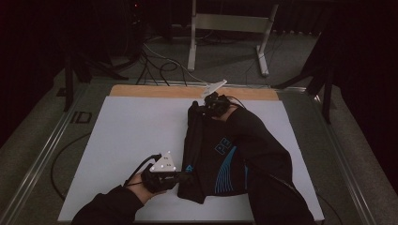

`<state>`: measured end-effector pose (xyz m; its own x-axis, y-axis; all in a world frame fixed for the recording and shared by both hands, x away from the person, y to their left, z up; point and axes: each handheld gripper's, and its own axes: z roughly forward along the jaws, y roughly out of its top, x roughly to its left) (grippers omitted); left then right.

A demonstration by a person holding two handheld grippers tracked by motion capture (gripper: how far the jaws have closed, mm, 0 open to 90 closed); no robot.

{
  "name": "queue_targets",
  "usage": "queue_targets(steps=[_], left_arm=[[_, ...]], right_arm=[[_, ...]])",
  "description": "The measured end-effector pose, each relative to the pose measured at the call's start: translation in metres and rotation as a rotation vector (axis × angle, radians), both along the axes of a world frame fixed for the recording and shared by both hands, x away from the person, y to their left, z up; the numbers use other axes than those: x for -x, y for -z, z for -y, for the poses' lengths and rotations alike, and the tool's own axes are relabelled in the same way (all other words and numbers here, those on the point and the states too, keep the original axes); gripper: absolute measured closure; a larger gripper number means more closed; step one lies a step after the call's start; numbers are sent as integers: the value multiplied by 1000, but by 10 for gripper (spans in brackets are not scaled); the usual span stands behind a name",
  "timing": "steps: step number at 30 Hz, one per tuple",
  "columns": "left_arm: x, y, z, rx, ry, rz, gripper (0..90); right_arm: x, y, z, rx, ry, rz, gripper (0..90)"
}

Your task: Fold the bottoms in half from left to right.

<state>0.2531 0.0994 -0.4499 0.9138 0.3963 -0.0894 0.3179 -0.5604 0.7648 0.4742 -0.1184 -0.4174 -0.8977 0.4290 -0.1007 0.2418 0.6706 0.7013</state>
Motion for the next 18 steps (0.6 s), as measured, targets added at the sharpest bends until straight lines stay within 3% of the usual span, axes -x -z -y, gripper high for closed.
queue_targets(steps=[18], left_arm=[[-12,-13,55,13,93,25,850]], right_arm=[[6,-14,60,-2,85,24,895]])
